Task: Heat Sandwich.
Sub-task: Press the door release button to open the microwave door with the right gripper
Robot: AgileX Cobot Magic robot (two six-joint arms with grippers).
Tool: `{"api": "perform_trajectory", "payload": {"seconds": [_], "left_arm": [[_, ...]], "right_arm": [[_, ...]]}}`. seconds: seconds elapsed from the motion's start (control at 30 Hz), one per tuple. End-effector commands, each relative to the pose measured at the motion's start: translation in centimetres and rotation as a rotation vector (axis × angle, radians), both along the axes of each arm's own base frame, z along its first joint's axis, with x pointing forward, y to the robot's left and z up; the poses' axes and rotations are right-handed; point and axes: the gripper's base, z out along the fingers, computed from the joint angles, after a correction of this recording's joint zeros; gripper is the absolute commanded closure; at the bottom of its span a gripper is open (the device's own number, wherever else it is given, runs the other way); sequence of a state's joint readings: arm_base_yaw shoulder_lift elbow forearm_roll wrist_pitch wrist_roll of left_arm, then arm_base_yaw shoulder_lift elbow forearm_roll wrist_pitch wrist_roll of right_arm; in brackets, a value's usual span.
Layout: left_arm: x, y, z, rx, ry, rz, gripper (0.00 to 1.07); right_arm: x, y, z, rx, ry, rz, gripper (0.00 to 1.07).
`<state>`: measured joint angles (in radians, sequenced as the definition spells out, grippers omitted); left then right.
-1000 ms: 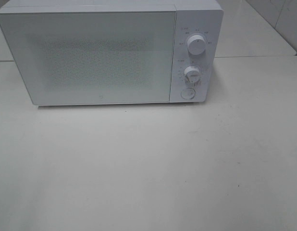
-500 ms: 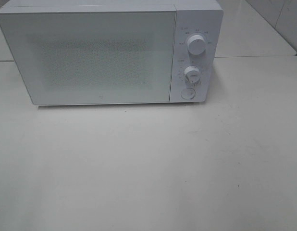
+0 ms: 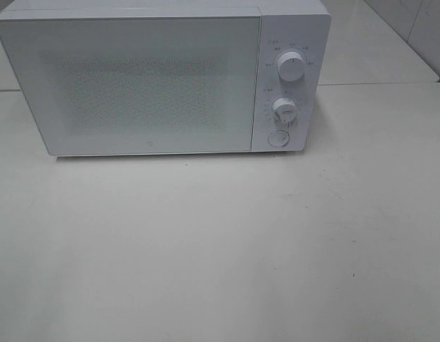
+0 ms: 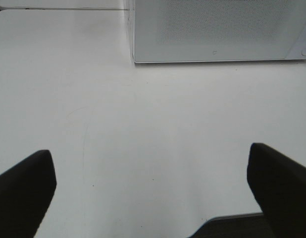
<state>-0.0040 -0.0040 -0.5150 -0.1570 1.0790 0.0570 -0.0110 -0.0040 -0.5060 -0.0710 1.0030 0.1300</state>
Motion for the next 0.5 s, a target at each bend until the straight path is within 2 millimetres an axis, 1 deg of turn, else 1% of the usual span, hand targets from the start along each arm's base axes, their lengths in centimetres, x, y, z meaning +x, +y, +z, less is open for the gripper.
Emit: {"api": "perform_trajectory", "payload": {"seconds": [0.03, 0.07, 0.1, 0.17, 0.2, 0.23, 0.33, 0.37, 0.43, 0.47, 0.5], "left_arm": [[-0.2, 0.0, 0.0, -0.006, -0.021, 0.004, 0.09], [-0.2, 0.0, 0.0, -0.006, -0.021, 0.004, 0.09], [-0.2, 0.0, 0.0, -0.006, -0.021, 0.004, 0.09], [-0.2, 0.0, 0.0, -0.006, -0.021, 0.004, 0.09], [-0.2, 0.0, 0.0, -0.006, -0.021, 0.004, 0.09], [-0.2, 0.0, 0.0, -0.006, -0.021, 0.004, 0.09], [-0.2, 0.0, 0.0, -0.006, -0.021, 0.004, 0.09], [-0.2, 0.0, 0.0, -0.006, -0.021, 0.004, 0.09], [-0.2, 0.0, 0.0, -0.006, -0.021, 0.004, 0.09], [-0.2, 0.0, 0.0, -0.006, -0.021, 0.004, 0.09], [-0.2, 0.0, 0.0, -0.006, -0.021, 0.004, 0.09]], "right_arm": [[-0.1, 0.0, 1.3, -0.013, -0.102, 0.003, 0.32], [0.5, 0.0, 1.9, -0.016, -0.135, 0.006, 0.32], [0.5, 0.0, 1.9, -0.016, -0.135, 0.006, 0.32], [1.3, 0.1, 2.3, -0.018, -0.156, 0.010, 0.32], [2.1, 0.0, 2.8, -0.022, -0.176, 0.012, 0.32], [2.1, 0.0, 2.8, -0.022, -0.176, 0.012, 0.32], [3.2, 0.1, 3.4, -0.023, -0.206, 0.016, 0.32], [4.0, 0.1, 3.8, -0.022, -0.232, 0.019, 0.32], [4.4, 0.1, 4.0, -0.023, -0.248, 0.021, 0.32], [4.8, 0.1, 4.1, -0.025, -0.261, 0.023, 0.32], [5.8, 0.1, 4.0, -0.026, -0.281, 0.028, 0.32]]}}
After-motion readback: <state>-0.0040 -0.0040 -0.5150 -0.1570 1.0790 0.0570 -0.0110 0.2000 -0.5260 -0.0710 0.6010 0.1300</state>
